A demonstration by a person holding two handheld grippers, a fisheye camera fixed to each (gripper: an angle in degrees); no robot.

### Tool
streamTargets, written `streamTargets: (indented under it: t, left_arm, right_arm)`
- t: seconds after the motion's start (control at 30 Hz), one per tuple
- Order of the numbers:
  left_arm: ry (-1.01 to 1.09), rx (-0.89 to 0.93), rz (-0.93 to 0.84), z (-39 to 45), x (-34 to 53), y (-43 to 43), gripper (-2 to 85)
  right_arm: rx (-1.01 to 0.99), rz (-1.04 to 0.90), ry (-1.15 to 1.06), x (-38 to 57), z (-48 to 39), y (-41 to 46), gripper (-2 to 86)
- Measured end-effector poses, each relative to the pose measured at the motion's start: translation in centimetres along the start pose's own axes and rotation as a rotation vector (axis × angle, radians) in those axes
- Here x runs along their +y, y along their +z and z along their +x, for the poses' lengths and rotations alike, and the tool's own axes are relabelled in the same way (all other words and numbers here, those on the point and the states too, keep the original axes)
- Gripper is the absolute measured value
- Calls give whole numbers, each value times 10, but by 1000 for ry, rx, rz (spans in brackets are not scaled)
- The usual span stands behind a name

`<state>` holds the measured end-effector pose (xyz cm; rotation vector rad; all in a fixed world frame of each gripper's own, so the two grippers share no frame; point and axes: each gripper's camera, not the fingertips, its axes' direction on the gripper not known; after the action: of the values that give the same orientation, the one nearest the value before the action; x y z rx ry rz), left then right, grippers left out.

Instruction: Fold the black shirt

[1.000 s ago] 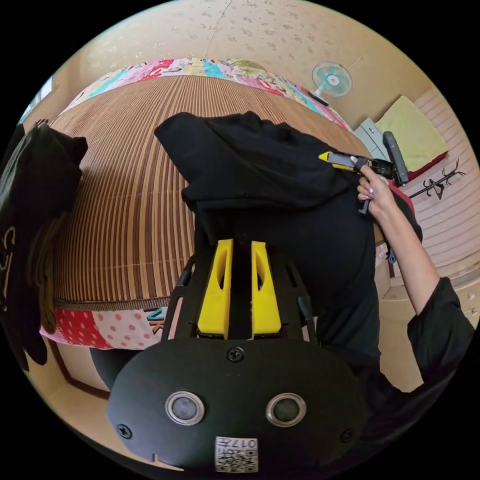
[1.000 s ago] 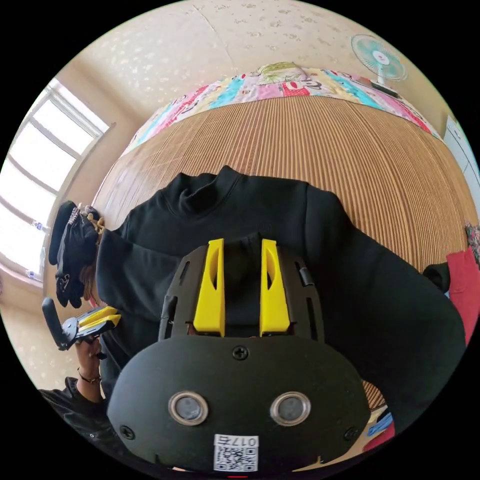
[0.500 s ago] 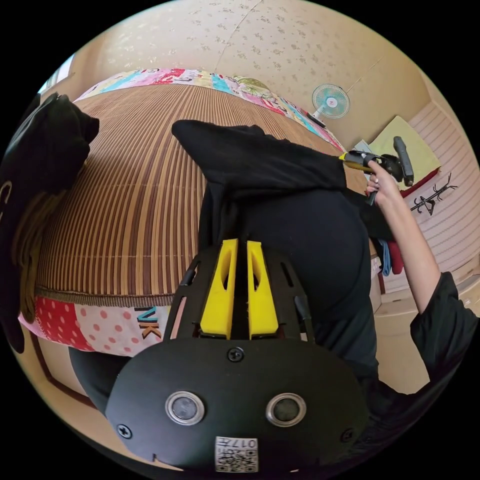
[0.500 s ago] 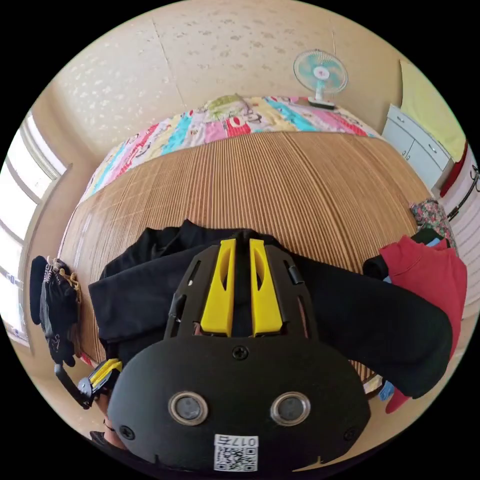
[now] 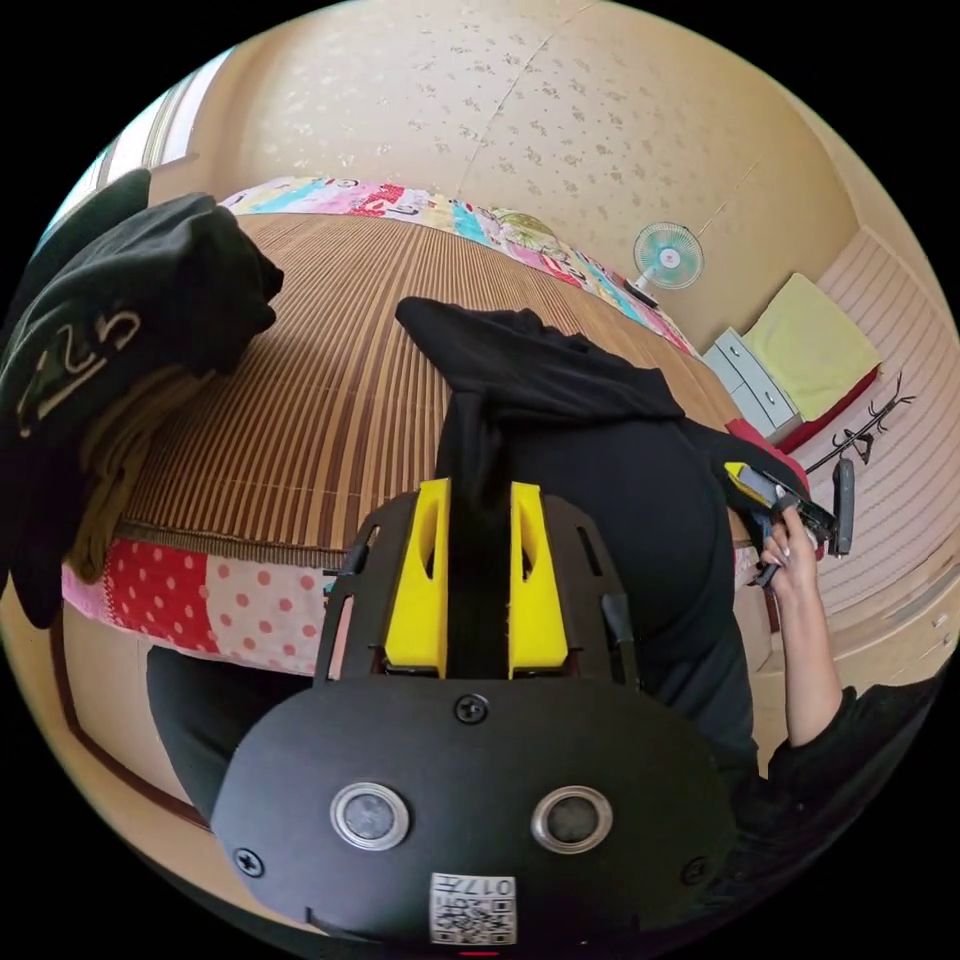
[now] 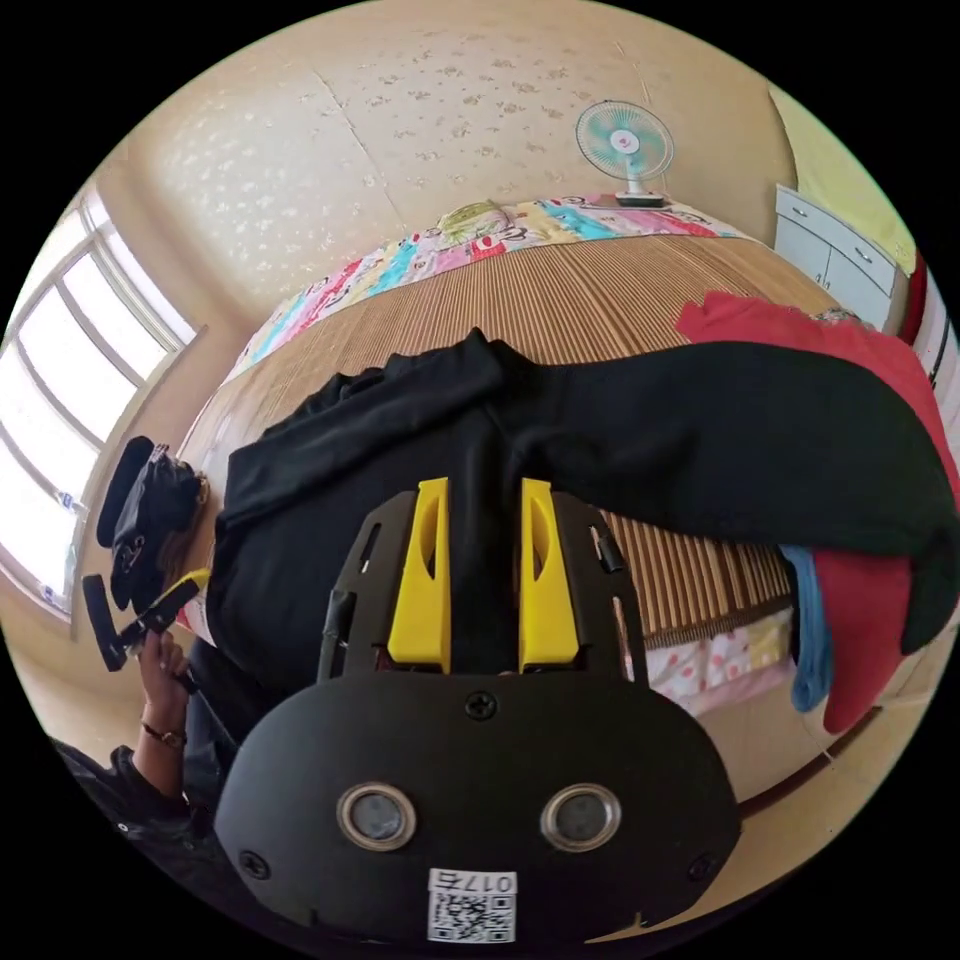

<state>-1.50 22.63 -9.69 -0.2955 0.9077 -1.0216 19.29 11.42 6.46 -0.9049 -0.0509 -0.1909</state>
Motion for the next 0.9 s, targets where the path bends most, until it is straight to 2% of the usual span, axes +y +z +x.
streamTargets:
  t: [0.1,0.17,0.27,0.4,0.6,0.77,0.83,0.9]
  left_arm:
    - [0,64,-84,-5,-5,16,110]
    - [-4,13,-114,-3,-9,16,104]
    - [62,-55,-172,1,-15,15,49]
    - [3,-6,-62,-26,-14,-22,21]
    - [-44,-156,66,-62,-14,-51,5]
    - [-99,-199,41,-101,-29,-55,19]
    - [-116,-114,-2,-115,-31,-53,33]
    - [-61,-22,41,-119,-20,-63,63]
  right_arm:
    - [-45,-80,16,21,13,7,116]
    - [-112,-103,34,27,22,9,113]
    - [-138,-116,66,28,34,8,86]
    - [-351,-122,17,11,40,-5,42]
    - [-403,-194,-75,-4,42,-14,32]
    - [-465,-234,-78,6,63,-21,37]
    - [-473,-257,-81,15,72,-23,40]
    - [-471,-283,-98,29,82,-24,44]
